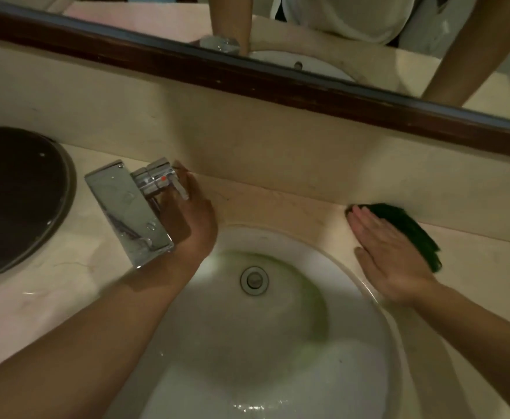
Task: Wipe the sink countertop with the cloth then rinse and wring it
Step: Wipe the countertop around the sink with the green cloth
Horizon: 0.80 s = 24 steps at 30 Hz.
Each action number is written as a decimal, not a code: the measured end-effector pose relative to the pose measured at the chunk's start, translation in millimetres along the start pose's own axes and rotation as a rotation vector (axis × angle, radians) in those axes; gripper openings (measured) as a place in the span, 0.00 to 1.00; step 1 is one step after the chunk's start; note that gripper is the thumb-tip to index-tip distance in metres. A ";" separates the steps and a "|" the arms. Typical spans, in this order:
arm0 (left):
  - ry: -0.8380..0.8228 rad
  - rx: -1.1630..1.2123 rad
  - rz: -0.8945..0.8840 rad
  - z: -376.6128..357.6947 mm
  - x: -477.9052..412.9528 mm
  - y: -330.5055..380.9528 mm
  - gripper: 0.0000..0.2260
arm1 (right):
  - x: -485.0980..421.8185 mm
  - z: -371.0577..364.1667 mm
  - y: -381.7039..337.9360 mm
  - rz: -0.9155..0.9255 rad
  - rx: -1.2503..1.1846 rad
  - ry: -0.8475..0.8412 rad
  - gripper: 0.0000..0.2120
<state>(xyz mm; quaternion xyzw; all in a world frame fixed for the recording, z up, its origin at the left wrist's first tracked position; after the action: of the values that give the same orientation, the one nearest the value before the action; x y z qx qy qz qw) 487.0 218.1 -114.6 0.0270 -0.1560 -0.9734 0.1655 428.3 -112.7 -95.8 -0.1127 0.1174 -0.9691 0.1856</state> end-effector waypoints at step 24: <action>-0.067 -0.372 -0.037 10.7 13.6 -3.6 0.27 | -91.5 -23.4 -125.7 0.333 -0.120 0.058 0.30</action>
<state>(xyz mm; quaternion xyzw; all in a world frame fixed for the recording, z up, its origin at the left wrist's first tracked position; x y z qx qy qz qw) 471.9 220.0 -105.5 -0.0336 0.0217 -0.9887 0.1444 463.2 40.6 -100.1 -0.0744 0.1974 -0.9189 0.3332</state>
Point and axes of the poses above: each hand's wrist, its own x-axis away from the middle knuckle, its own z-axis out of the back of the hand, y = z × x, the point moved 9 cm from there along -x, towards the middle knuckle, and after that the axes turned 11 degrees about -x, right-handed, at the moved point
